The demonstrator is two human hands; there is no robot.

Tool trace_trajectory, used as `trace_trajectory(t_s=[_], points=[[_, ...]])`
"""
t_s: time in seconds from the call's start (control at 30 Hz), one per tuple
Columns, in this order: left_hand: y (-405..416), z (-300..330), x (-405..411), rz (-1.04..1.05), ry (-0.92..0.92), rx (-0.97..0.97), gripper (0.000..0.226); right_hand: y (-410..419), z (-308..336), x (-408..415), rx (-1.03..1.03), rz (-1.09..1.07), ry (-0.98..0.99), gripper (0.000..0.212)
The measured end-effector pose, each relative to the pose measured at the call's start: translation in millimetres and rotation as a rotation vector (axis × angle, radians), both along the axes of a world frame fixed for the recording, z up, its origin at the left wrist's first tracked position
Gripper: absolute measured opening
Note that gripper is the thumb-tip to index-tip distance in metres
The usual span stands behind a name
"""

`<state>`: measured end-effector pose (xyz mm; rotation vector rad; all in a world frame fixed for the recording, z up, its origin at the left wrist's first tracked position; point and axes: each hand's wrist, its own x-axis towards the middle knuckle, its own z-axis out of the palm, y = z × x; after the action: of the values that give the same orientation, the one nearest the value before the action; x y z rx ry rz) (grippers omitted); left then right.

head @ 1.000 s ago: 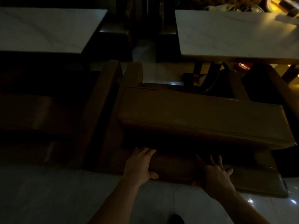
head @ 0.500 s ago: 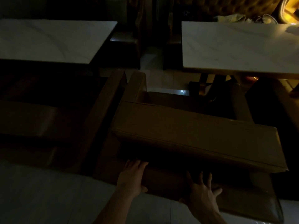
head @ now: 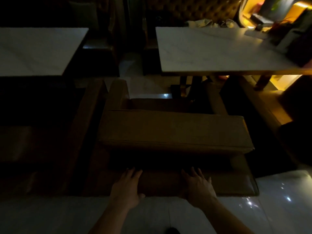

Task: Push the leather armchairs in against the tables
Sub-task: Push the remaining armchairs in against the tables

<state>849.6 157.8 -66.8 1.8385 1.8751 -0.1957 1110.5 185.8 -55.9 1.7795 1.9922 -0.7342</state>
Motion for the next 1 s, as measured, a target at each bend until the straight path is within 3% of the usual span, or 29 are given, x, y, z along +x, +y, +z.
trace_trajectory(t_s=[0.27,0.47,0.73,1.0], points=[[-17.8,48.0,18.0,-0.072,-0.116,-0.015,0.089,-50.9,69.9,25.5,0.123,-0.186,0.056,0.076],[-25.4,64.8,41.7,-0.134,-0.173,-0.024,0.089,-81.6,88.8,57.3,0.156,-0.284,0.021,0.088],[-17.5,49.9,41.2,-0.111,-0.129,0.042,0.095,-66.9,49.5,66.2,0.168,-0.221,0.013,0.099],[13.5,13.9,29.5,-0.01,0.018,-0.02,0.108,-14.6,-22.4,80.6,0.182,-0.054,-0.058,0.116]])
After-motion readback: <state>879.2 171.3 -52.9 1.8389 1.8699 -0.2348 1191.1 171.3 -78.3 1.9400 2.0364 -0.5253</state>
